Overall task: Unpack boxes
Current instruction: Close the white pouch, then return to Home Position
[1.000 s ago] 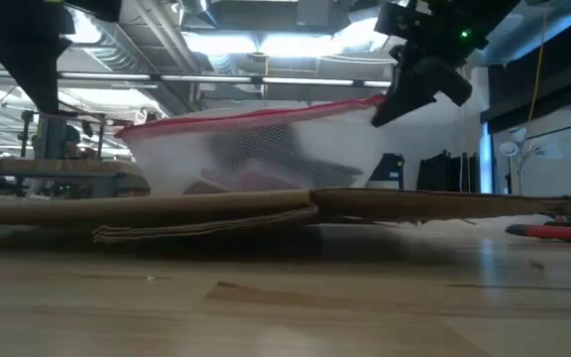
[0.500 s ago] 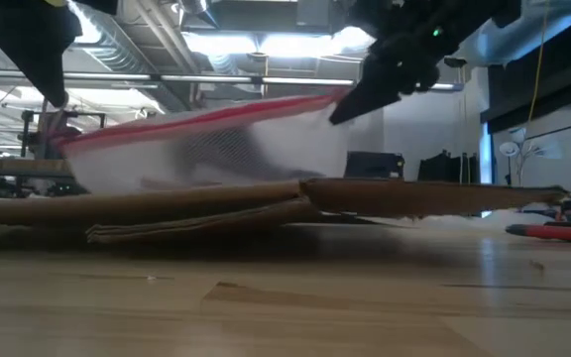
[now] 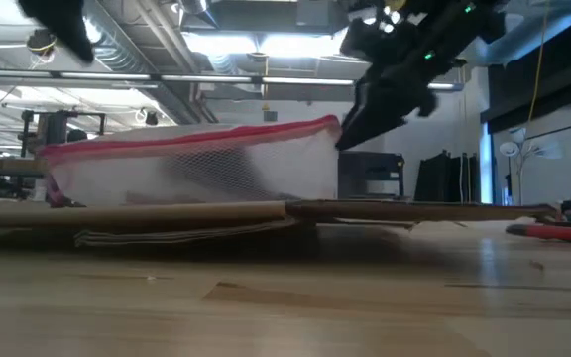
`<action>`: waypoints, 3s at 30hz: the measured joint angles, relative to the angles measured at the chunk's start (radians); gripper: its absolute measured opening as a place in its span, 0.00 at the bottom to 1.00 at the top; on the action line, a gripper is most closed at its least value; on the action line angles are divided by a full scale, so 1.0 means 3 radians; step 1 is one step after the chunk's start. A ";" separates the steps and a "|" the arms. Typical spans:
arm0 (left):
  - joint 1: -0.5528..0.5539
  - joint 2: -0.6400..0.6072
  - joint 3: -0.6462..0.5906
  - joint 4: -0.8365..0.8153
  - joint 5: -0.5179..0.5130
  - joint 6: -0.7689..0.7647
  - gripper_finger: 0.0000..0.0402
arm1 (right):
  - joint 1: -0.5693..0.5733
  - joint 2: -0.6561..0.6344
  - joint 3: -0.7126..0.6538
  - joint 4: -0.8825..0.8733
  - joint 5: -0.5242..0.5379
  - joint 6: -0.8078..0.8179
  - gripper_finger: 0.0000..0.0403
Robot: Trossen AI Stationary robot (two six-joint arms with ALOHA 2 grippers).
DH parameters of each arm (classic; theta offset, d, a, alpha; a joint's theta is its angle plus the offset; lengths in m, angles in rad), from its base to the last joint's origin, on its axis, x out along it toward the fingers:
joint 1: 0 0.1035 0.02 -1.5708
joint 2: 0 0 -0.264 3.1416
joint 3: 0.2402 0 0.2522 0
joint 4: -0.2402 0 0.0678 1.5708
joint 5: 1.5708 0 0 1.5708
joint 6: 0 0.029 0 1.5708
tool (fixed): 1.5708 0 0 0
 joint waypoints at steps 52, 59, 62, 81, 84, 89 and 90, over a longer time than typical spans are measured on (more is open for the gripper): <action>0.0616 -0.0728 -0.2133 0.2932 0.0626 0.1632 0.34 | 0.0158 0.0052 0.0021 -0.0060 -0.0385 0.1109 0.37; 0.0435 -0.0652 -0.2174 0.2541 0.0769 0.1124 0.34 | 0.0452 -0.0102 -0.0257 -0.0207 -0.0207 0.1510 0.37; 0.0394 -0.0603 -0.2254 0.2579 0.0709 0.0904 0.34 | 0.0513 -0.0109 -0.0354 -0.0197 0.0336 0.1611 0.37; 0.0014 0.0581 -0.2268 0.4512 0.0763 0.0548 0.34 | -0.0352 0.0391 -0.0745 0.0667 0.0174 0.0486 0.37; 0.0009 0.0454 -0.2053 0.4080 0.0851 0.0700 0.34 | -0.0373 0.0180 -0.0689 0.0382 0.0097 0.0470 0.37; 0.0006 -0.0092 -0.1563 0.3128 0.0738 0.1003 0.34 | -0.0268 -0.0387 -0.0457 -0.0066 -0.0274 0.0525 0.37; 0.0033 -0.0192 -0.1484 0.2939 0.0635 0.1121 0.34 | -0.0247 -0.0500 -0.0425 -0.0124 -0.0327 0.0548 0.37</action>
